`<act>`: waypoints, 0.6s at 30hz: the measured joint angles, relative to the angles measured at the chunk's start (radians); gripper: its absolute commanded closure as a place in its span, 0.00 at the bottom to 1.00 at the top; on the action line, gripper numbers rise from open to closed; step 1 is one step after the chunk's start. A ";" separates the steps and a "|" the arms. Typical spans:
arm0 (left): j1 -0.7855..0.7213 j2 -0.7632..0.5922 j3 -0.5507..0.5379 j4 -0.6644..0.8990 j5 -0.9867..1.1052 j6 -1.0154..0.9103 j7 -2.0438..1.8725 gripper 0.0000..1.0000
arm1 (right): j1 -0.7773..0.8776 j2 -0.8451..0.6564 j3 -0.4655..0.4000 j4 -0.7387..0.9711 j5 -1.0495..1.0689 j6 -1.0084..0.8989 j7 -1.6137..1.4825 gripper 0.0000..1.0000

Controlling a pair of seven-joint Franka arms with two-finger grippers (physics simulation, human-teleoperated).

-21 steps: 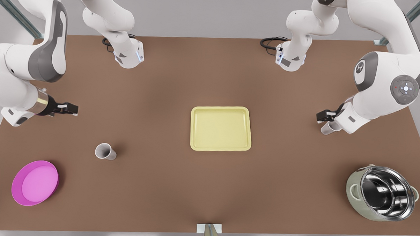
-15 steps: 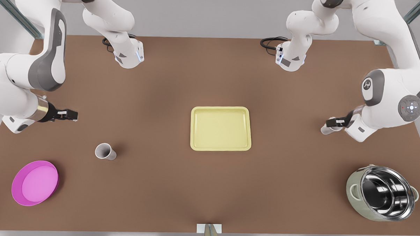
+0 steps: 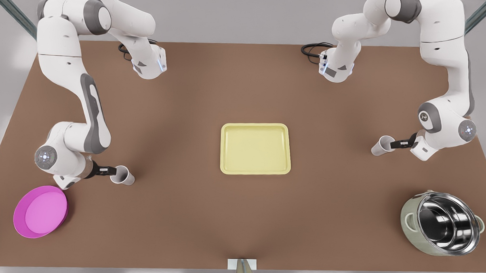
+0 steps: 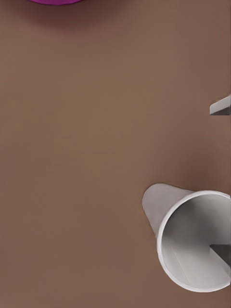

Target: Use both arms to respectively pick up the white IKEA cups from the middle-left and middle-right positions, then place the white IKEA cups onto the middle-middle tray, ensuring that the cups remain upright and do not tip over

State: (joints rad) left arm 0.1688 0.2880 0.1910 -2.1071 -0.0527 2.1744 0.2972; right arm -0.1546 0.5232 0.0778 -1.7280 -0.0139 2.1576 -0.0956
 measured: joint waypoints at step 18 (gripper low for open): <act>-0.015 0.027 -0.001 -0.041 -0.068 0.092 0.172 0.79 | 0.001 0.060 0.002 -0.075 0.030 0.209 0.003 0.33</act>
State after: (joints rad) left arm 0.1536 0.3151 0.1901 -2.1479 -0.1202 2.2661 0.4693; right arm -0.1537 0.5834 0.0797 -1.8031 0.0159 2.3669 -0.0928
